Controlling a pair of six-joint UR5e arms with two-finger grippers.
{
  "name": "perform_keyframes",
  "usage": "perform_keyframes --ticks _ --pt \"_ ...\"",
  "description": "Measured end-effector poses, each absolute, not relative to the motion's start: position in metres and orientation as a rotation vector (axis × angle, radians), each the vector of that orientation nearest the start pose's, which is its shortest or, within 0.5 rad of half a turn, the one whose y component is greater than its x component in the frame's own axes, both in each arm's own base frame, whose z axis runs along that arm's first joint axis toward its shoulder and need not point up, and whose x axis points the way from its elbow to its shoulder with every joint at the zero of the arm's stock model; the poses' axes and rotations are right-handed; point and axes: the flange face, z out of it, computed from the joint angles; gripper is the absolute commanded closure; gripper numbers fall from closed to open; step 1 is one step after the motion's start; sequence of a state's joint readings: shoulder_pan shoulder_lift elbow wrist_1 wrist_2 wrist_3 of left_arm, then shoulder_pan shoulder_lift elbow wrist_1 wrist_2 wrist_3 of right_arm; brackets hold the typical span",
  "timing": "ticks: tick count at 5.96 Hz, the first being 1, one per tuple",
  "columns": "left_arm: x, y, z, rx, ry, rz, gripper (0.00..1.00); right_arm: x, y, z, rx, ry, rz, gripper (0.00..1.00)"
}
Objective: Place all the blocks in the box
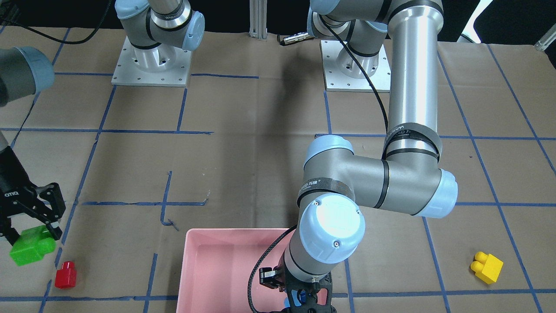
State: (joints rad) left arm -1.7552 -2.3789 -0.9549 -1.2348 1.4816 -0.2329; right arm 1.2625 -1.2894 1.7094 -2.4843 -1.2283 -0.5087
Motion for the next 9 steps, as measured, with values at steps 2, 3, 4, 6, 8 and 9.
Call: perform_keyframes --ticks 2,3,4,6,8,9 --pt "-0.288 -0.767 0.311 -0.113 3.264 -0.268 0.0 0.029 -0.651 0.383 -0.449 2.76 -0.886 0.95" --pt "-0.283 -0.767 0.325 -0.132 3.266 -0.296 0.0 0.068 -0.666 0.386 -0.475 2.718 -0.883 0.95" --pt "-0.256 -0.767 0.351 -0.172 3.264 -0.306 0.0 0.117 -0.682 0.385 -0.475 2.678 -0.863 0.95" --pt "-0.141 -0.76 0.412 -0.174 3.277 -0.241 0.0 0.217 -0.712 0.366 -0.487 2.609 -0.814 0.9" --pt "-0.032 -0.753 0.431 -0.054 3.267 -0.191 0.0 0.28 -0.721 0.336 -0.43 2.582 -0.73 0.01" --pt "0.024 -0.75 0.428 0.026 3.261 -0.172 0.0 0.287 -0.721 0.334 -0.429 2.584 -0.726 0.0"
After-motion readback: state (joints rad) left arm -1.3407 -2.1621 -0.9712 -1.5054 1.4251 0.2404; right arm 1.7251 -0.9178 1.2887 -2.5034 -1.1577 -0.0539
